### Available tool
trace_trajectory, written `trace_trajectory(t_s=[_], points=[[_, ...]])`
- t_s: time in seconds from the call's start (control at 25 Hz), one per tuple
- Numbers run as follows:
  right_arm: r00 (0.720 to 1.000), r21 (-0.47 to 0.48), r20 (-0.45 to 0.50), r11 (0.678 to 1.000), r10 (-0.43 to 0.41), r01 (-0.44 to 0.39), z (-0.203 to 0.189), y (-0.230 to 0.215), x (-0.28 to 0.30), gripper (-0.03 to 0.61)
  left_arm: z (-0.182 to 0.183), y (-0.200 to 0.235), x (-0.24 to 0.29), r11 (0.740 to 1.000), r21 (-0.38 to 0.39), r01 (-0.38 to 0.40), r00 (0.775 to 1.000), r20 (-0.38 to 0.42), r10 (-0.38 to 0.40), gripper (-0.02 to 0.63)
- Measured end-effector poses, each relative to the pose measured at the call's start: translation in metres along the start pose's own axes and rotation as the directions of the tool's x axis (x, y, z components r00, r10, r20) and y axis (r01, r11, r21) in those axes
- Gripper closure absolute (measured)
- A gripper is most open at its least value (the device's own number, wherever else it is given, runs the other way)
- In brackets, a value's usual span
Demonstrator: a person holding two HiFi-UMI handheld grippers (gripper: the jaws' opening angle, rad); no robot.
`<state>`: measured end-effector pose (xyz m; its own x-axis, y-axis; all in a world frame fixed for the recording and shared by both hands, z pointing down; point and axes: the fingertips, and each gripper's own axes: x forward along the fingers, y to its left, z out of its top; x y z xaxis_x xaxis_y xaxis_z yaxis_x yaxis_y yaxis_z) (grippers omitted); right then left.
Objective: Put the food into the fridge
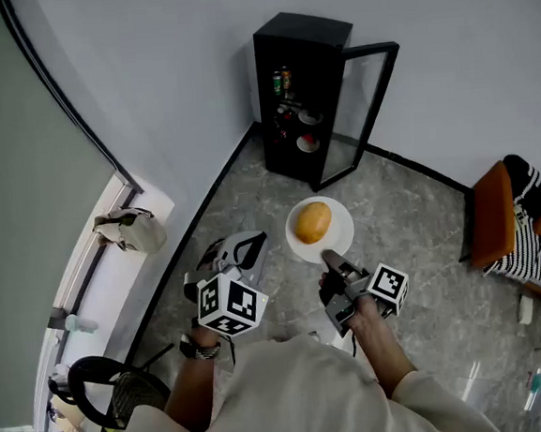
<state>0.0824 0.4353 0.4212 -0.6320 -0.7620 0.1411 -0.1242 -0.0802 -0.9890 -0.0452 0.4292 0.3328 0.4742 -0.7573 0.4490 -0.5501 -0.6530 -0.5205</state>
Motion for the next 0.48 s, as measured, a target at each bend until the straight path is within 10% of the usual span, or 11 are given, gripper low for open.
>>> trace_trajectory(t_s=[0.48], points=[[1.0, 0.038, -0.003, 0.999, -0.014, 0.014, 0.009, -0.008, -0.002, 0.565, 0.008, -0.007, 0.009, 1.0, -0.02, 0.008, 1.0, -0.001, -0.008, 0.609]])
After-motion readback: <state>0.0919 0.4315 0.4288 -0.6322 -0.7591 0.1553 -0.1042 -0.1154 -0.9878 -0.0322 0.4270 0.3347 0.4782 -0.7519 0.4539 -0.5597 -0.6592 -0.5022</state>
